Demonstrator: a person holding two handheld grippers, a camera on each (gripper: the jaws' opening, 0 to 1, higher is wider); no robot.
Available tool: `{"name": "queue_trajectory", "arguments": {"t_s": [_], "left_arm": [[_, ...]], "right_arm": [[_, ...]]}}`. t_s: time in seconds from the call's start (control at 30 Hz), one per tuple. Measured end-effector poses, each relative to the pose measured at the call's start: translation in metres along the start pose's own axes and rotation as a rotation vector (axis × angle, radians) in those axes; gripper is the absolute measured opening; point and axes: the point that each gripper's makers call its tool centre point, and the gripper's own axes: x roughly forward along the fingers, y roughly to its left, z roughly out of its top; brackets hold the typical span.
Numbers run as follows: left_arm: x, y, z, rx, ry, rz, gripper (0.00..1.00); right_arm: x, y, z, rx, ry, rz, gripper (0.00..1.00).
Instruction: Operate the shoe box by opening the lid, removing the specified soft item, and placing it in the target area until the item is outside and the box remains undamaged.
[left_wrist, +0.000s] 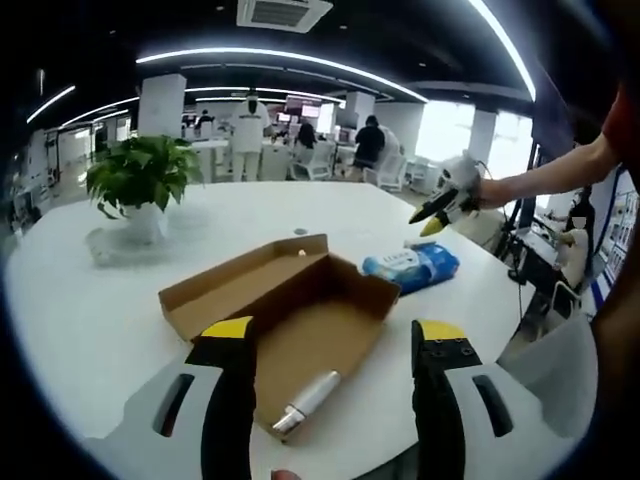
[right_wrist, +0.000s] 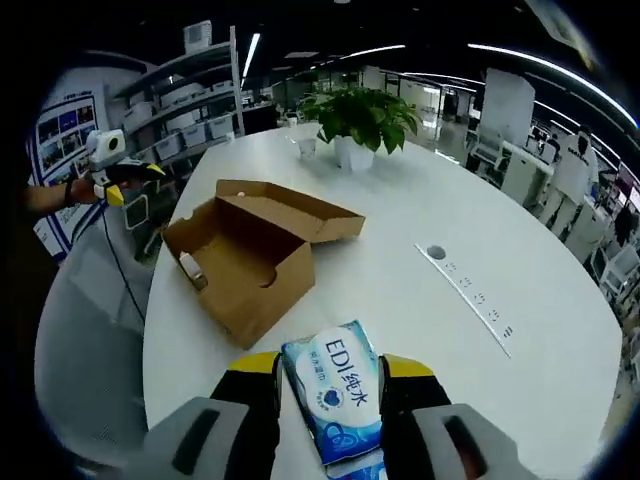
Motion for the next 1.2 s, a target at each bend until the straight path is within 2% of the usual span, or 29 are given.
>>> {"name": "queue_trajectory", "arguments": {"t_s": [0.4,0.63,0.8,1.2], "left_arm": [[0.001,-0.010,0.003,-0.002,-0.016,-0.014,0.62],[0.002,-0.011,0.002,0.002,-0.016,-0.028,0.62],[-0.002,-0.007,0.001,-0.010,-0.020,-0.024,0.62],[-0.010,0.001,-0.005,-0.034,-0.021,-0.009,0.62]], "right_arm": [[0.003,0.044,0.007,-0.026,-0.011,0.031,0.38],[0.012,0.072,0.018,-0.021,-0.032,0.076,0.38],[0.025,0.095,0.022,-0.039,-0.031,0.111,0.38],[0.058,0.129,0.039,-0.056,-0.033,0.183,0.37]]}}
